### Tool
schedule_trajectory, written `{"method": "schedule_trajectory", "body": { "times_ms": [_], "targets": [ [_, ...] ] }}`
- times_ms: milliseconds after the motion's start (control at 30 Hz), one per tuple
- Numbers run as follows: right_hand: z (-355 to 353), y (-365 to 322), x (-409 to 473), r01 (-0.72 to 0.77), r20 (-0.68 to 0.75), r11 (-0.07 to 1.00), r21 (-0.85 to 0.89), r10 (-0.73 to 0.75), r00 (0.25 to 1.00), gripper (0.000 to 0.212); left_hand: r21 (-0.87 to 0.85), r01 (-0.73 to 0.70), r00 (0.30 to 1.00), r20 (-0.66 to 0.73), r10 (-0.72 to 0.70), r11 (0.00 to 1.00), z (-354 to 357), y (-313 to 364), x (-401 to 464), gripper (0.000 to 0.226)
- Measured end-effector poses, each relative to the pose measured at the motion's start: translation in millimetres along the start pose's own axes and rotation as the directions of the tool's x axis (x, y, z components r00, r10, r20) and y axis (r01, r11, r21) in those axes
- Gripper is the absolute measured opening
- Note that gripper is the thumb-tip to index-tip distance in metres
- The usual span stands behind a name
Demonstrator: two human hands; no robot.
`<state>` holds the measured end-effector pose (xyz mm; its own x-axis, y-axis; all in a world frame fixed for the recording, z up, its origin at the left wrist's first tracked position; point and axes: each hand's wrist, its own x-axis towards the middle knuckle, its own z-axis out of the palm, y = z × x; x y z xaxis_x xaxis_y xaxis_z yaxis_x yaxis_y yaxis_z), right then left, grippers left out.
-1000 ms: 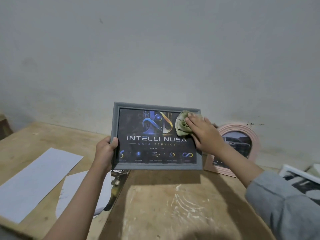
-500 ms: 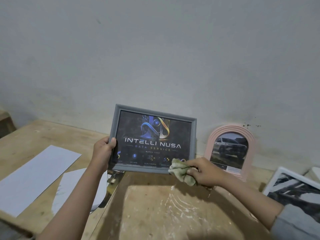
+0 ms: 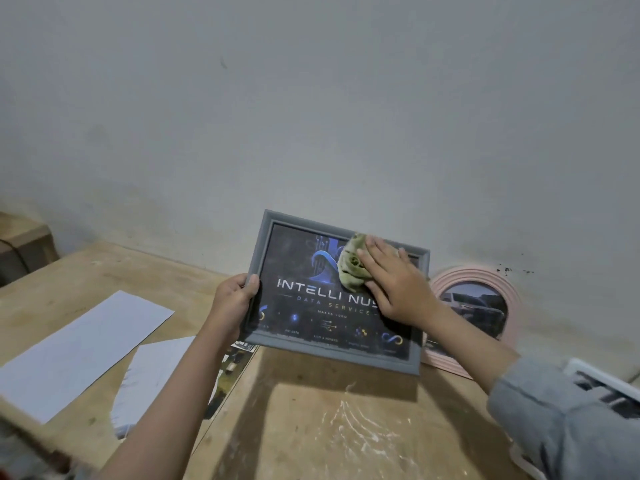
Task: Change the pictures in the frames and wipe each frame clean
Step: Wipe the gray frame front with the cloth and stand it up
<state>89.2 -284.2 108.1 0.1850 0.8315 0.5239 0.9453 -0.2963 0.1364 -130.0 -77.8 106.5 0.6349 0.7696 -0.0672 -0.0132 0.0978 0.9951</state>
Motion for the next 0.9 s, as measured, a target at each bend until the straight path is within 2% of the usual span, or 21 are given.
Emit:
{"method": "schedule_trajectory", "body": {
  "times_ms": [167,300,367,433,500,567,633,667,733,800,867,900],
  "targets": [
    [25.8,-22.1,-33.1,0.108,-0.016,0.989,0.099,-0.107,0.994,0.058,0.016,0.015,0.999,-0.034,-0.014,1.0,-1.5,-0.5,7.9,0.028],
    [40.5,-34.3,-52.7,0.186,-0.073,0.963,0.192,-0.175,0.982,0.068,0.008,0.039,0.996,-0.082,-0.039,0.999,6.0,1.8,12.6,0.031],
    [39.6,-39.4,-61.2,0.191,-0.076,0.944,0.268,-0.177,0.981,0.063,0.002,0.049,0.994,-0.096,-0.048,0.999,6.5,1.9,16.9,0.03],
    [32.4,-44.4,-62.4,0.121,0.0,0.913,0.39,-0.131,0.991,0.055,-0.007,0.052,0.993,-0.107,-0.052,0.999,6.7,-0.3,22.3,0.03],
    [18.3,-46.1,-55.7,-0.006,0.185,0.861,0.508,-0.102,0.977,0.043,-0.009,0.053,0.991,-0.123,-0.053,0.999,7.3,-3.0,25.7,0.03],
    [-0.6,-42.4,-42.0,-0.163,0.385,0.8,0.578,-0.091,0.918,0.035,0.0,0.056,0.991,-0.118,-0.055,0.998,9.5,-3.8,26.1,0.03],
    [-18.1,-36.5,-26.4,-0.251,0.419,0.722,0.645,-0.06,0.906,0.033,0.013,0.055,0.994,-0.092,-0.054,0.998,11.0,-2.8,25.2,0.031],
    [-25.7,-32.8,-18.3,-0.239,0.349,0.71,0.663,-0.011,0.937,0.034,0.025,0.051,0.996,-0.079,-0.049,0.998,11.5,-1.7,24.6,0.032],
    [-31.8,-18.0,-2.4,-0.08,0.07,0.812,0.578,0.049,0.996,0.042,0.032,0.033,0.998,-0.057,-0.031,0.999,13.4,2.9,22.1,0.03],
    [-28.8,-0.9,11.7,0.017,-0.126,0.951,0.309,0.023,0.992,0.055,0.026,0.02,0.999,-0.034,-0.019,0.999,16.5,7.6,19.5,0.027],
    [-23.7,10.7,20.5,0.021,-0.143,0.998,0.052,-0.013,0.99,0.071,-0.005,0.011,1.0,-0.022,-0.011,1.0,19.1,12.3,16.0,0.029],
    [-20.5,11.8,20.9,0.026,-0.113,1.0,-0.013,-0.027,0.993,0.077,-0.019,0.004,1.0,-0.017,-0.005,1.0,19.7,13.9,15.2,0.03]
  ]
}}
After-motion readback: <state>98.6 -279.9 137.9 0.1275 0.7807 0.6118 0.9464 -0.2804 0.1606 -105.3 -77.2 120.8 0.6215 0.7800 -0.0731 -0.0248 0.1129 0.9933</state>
